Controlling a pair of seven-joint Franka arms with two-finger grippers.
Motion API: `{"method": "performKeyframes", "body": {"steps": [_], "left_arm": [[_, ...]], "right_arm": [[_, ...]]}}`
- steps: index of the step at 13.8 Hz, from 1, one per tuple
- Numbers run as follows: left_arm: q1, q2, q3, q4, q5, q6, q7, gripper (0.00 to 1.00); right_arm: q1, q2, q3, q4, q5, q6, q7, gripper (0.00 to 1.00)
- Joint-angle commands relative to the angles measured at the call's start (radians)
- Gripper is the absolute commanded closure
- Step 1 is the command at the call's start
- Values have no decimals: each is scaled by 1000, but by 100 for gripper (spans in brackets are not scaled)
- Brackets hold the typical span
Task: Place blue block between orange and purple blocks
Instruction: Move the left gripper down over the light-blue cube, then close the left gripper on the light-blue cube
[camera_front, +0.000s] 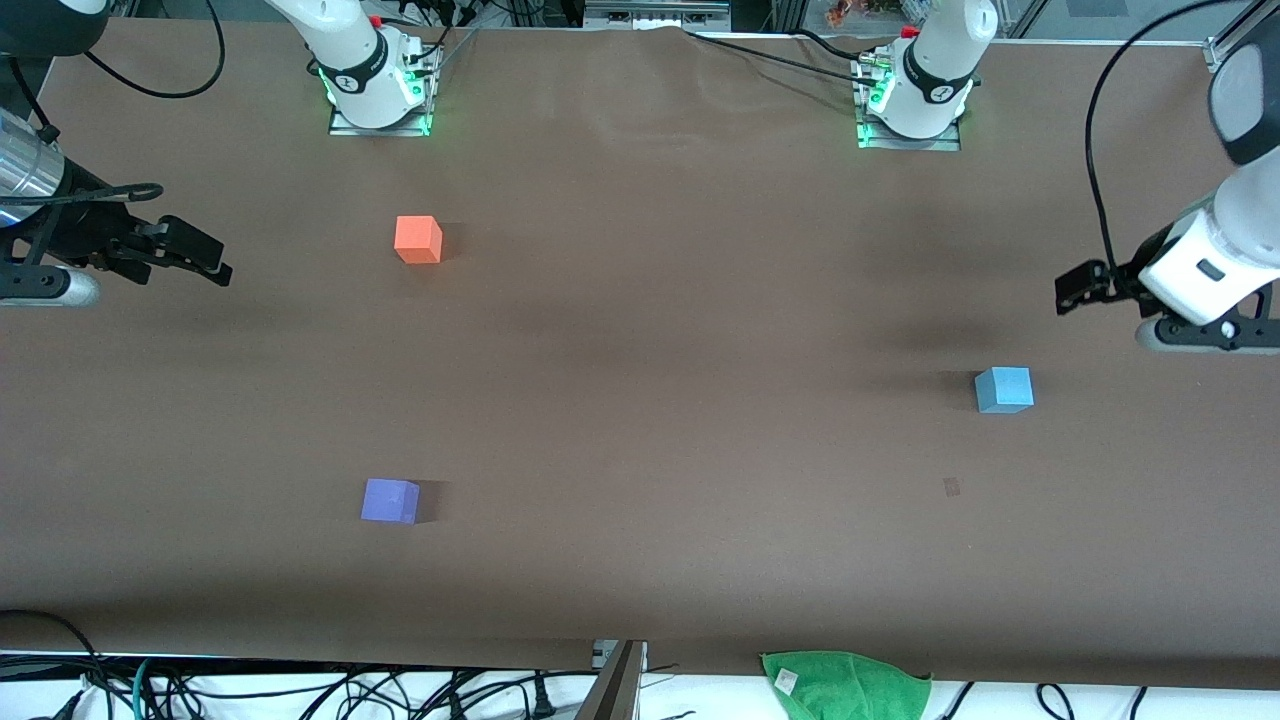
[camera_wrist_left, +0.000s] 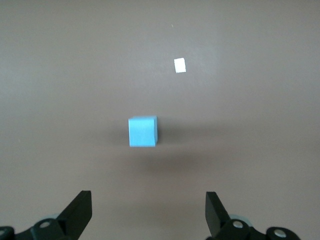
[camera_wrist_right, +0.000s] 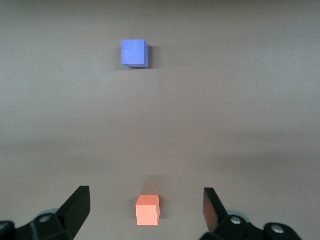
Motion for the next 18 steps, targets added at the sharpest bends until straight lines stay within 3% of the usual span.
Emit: {"method": "performKeyframes", "body": {"steps": [1,6,10,12,18], "left_arm": [[33,-17,-5,-156,20,219,17,0],[70,50,-5,-403,22,661,17,0],[112,216,-5,-425,53,905,56,0],[130,279,-5,-425,54,946,73,0],[138,323,-7,-440,54,947,71,0]], "right_arm": [[-1,-6,-3,6,16,-12,-11,0],[-3,-4,-3,6,16,-12,-11,0],[-3,-4,-4,6,18,-12,-11,0],[-3,-4,-4,6,18,-12,-11,0],[-3,-4,-6,6,18,-14,-11,0]]}}
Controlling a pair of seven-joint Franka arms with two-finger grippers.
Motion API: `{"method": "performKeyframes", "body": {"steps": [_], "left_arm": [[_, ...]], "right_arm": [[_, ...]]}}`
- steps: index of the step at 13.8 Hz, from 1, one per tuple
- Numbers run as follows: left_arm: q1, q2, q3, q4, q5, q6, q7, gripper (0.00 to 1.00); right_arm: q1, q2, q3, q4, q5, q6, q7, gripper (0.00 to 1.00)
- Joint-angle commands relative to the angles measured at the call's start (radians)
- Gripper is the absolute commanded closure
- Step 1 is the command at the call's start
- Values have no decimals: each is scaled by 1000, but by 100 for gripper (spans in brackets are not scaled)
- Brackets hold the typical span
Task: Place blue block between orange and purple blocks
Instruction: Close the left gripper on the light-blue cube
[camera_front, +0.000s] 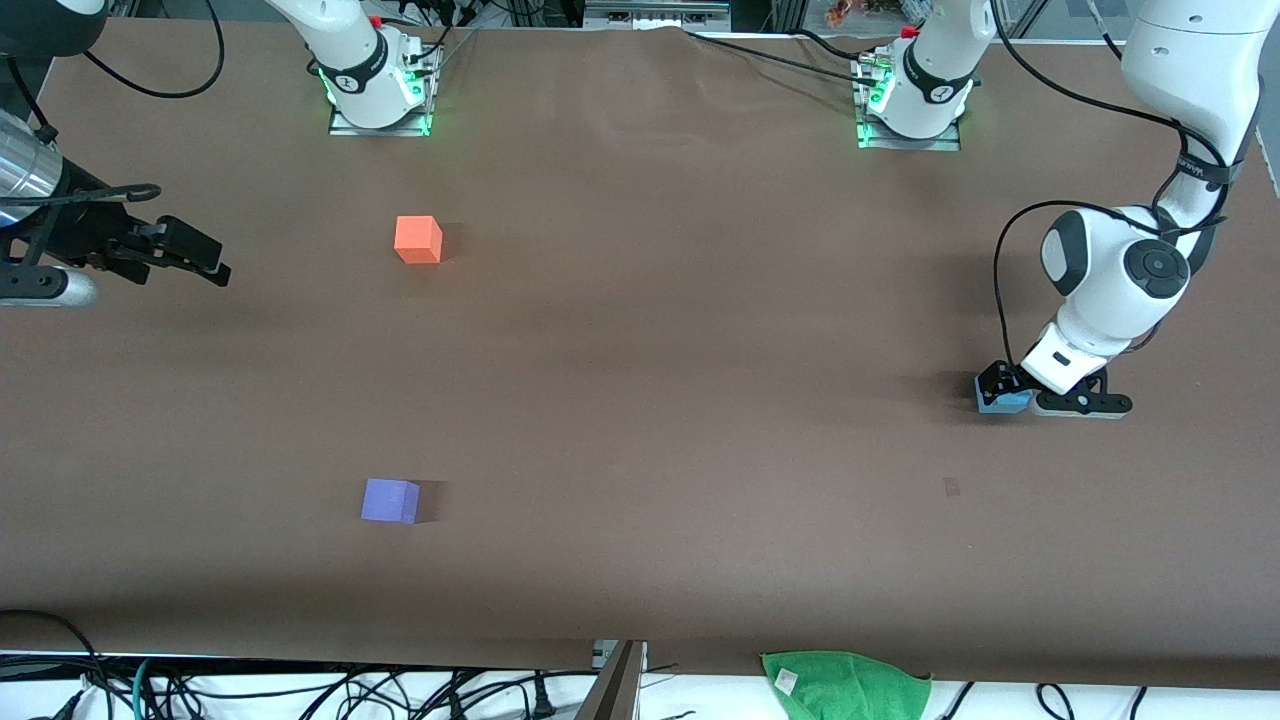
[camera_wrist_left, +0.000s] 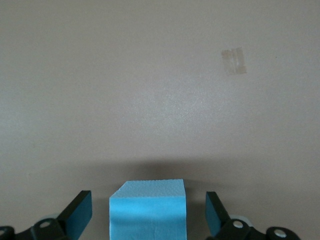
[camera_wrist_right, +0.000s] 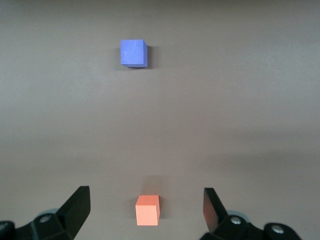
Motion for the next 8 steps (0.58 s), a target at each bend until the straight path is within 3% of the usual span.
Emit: {"method": "performKeyframes", "body": {"steps": [1,2,3,4,5,8], "left_arm": [[11,23,-8,-8,17,-3,14,0],[14,26,-8,-16,17,-3,12,0],[14,34,-8,-18,17,-3,12,8],[14,38,-8,-18,17,-5,14,22],[16,39,-8,-18,17,-6,15,53],[16,36,-8,-12,17,-11,12,73]], "right_arm": [[-4,-4,-6,6,18,-13,-11,0],[-4,-4,-6,5,18,-13,-11,0],[-4,-4,-6,5,19,-13,-11,0],[-5,-4,-6,5,18,-13,-11,0],[-5,-4,-6,5,18,-13,-11,0],[-5,-4,-6,5,18,-13,-11,0]]}}
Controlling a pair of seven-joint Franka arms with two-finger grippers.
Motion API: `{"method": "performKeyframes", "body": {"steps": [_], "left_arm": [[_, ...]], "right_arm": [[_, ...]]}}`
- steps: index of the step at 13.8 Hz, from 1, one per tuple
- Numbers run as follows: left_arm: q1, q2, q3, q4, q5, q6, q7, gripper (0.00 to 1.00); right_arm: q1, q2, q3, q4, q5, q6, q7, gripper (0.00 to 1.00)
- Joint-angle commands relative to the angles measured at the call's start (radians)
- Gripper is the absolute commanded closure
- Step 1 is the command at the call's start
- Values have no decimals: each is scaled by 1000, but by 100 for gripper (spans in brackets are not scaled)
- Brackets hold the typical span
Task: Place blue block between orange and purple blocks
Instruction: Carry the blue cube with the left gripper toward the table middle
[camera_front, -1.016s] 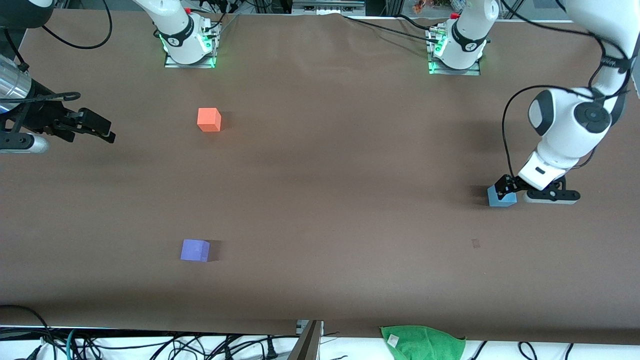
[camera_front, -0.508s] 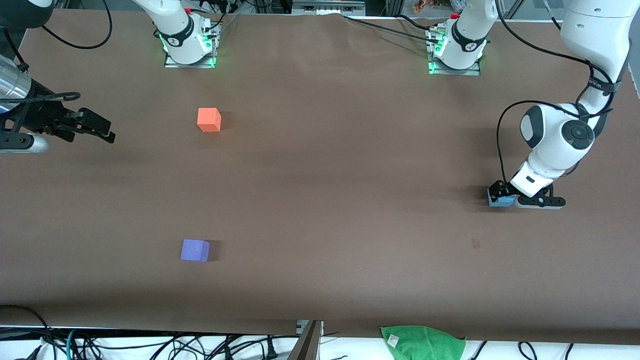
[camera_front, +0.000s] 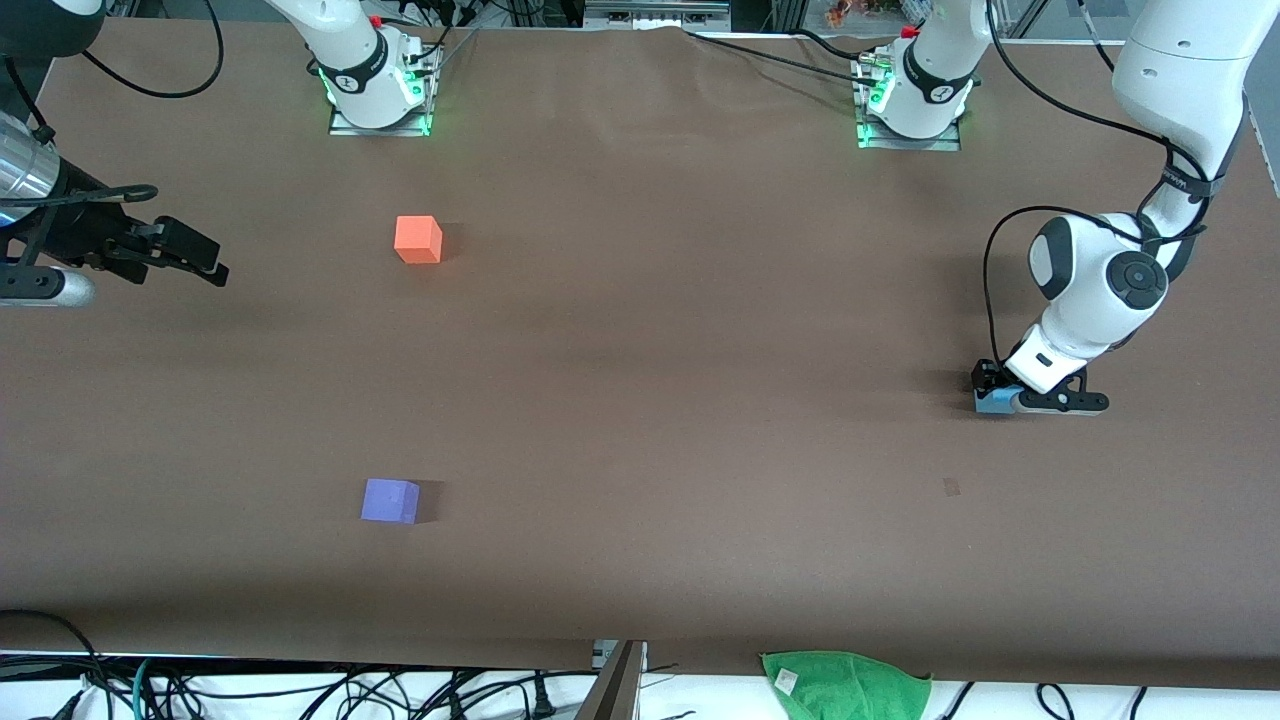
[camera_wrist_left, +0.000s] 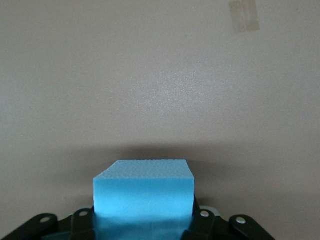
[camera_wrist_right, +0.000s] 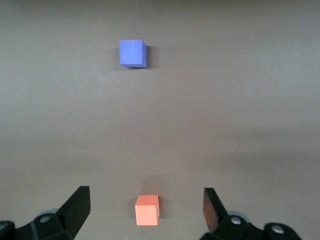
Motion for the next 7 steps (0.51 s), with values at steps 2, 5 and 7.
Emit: {"method": "performKeyframes", "body": {"steps": [2,5,7], "left_arm": [[9,-28,-15,17,18,-13,6,74],[-6,-88,-42,61,17,-120,0,73],[-6,-108,-73,157,15,-295,-5,71]], "right_arm": [[-4,-4,-2,5,18,-12,-11,0],[-4,-4,-2,5,18,-12,-11,0],[-6,-2,-2,5,18,-12,-11,0]]}}
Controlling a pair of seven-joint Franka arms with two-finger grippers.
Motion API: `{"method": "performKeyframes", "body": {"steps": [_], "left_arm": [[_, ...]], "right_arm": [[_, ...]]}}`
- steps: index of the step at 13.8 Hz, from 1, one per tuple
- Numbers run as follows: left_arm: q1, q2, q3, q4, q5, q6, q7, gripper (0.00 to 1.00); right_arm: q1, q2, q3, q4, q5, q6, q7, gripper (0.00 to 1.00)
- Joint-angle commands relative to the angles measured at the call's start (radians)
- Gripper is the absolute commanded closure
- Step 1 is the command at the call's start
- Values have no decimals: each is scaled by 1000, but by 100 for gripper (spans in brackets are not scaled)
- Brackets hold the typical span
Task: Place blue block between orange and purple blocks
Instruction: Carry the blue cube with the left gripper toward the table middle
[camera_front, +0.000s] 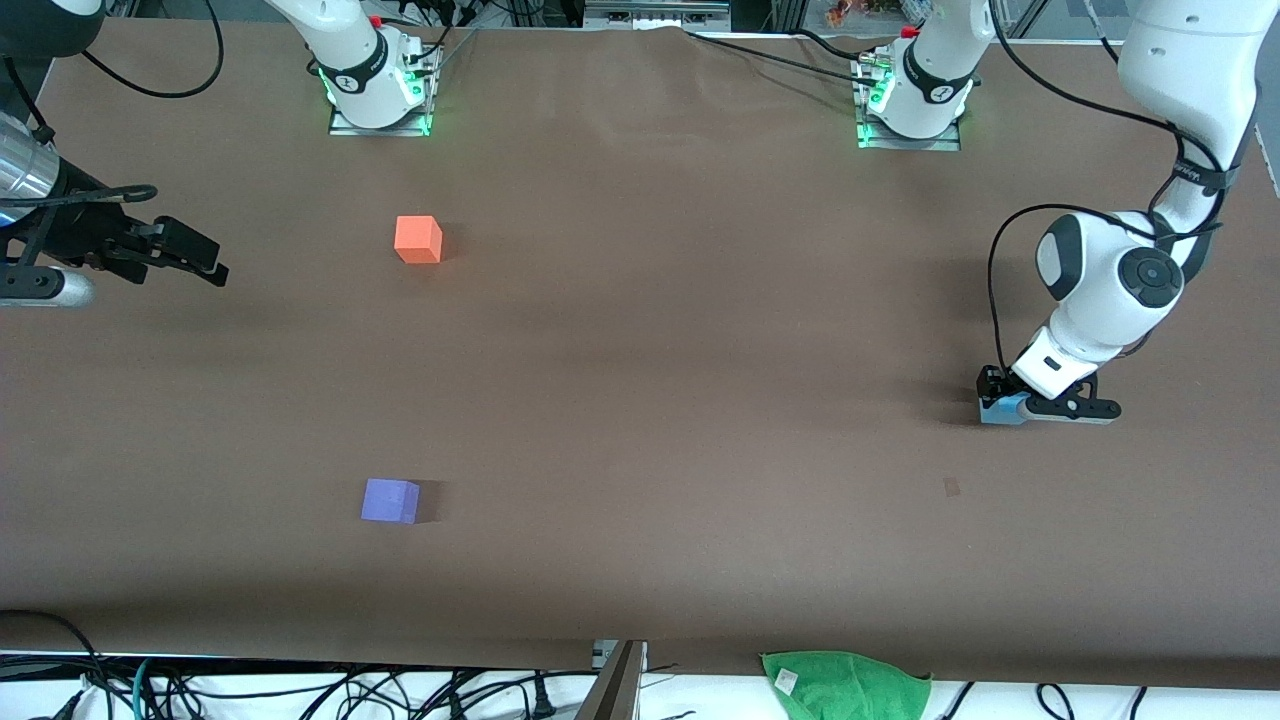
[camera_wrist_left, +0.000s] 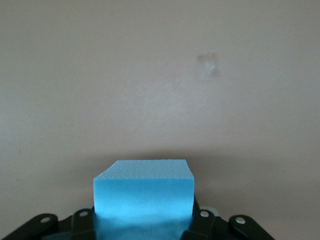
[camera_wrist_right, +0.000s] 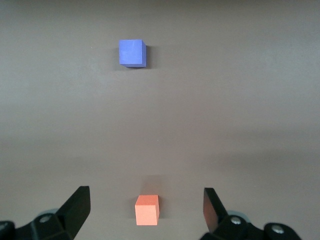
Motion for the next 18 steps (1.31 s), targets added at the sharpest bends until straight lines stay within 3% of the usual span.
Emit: {"method": "performKeyframes", "body": {"steps": [1,3,5,8,12,15,18], "left_arm": [[-2,-41,-42,136,6,-247,-5,71],[-2,-40,-103,256,6,-446,-36,72],[-2,-40,-199,331,6,-562,-102,72],[-51,-3,-344,354,15,-571,-353,70],[-331,135,-338,471,35,-538,-674,69],[-437,235,-336,479,98,-354,-827,66],[-530,310,-319,480,251,-306,-1035,66]], "right_arm": [[-5,-3,-2,5,18,-12,-11,0],[-5,-3,-2,5,18,-12,-11,0],[-7,-3,-4,5,18,-12,-11,0],[-7,-3,-4,5,18,-12,-13,0],[-10,-3,-4,5,18,-12,-11,0],[-10,-1,-4,8,18,-7,-13,0],[-11,-1,-4,9,18,-9,-13,0]]}}
